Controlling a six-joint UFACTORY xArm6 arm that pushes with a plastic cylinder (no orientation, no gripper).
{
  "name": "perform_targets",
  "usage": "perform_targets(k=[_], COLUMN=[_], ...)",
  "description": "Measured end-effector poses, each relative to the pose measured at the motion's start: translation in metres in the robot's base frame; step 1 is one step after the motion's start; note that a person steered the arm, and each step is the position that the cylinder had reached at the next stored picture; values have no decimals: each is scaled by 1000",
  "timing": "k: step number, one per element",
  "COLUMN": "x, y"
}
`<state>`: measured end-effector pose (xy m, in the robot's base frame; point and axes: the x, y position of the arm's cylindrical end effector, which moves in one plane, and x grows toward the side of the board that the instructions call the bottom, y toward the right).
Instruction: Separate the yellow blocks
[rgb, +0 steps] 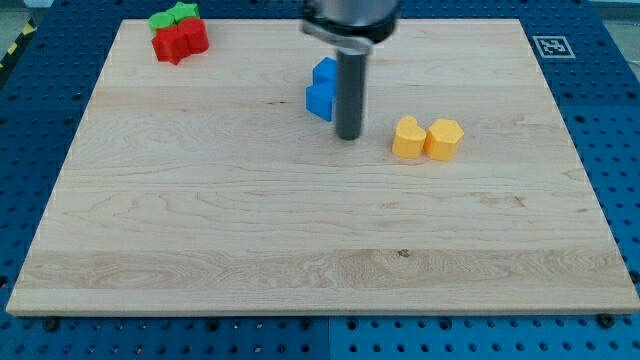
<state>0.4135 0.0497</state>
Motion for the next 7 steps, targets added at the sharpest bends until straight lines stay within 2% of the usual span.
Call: perform_targets(k=[2, 3, 5, 7], x=[-1, -16, -17, 18], y=[8, 9, 49, 69])
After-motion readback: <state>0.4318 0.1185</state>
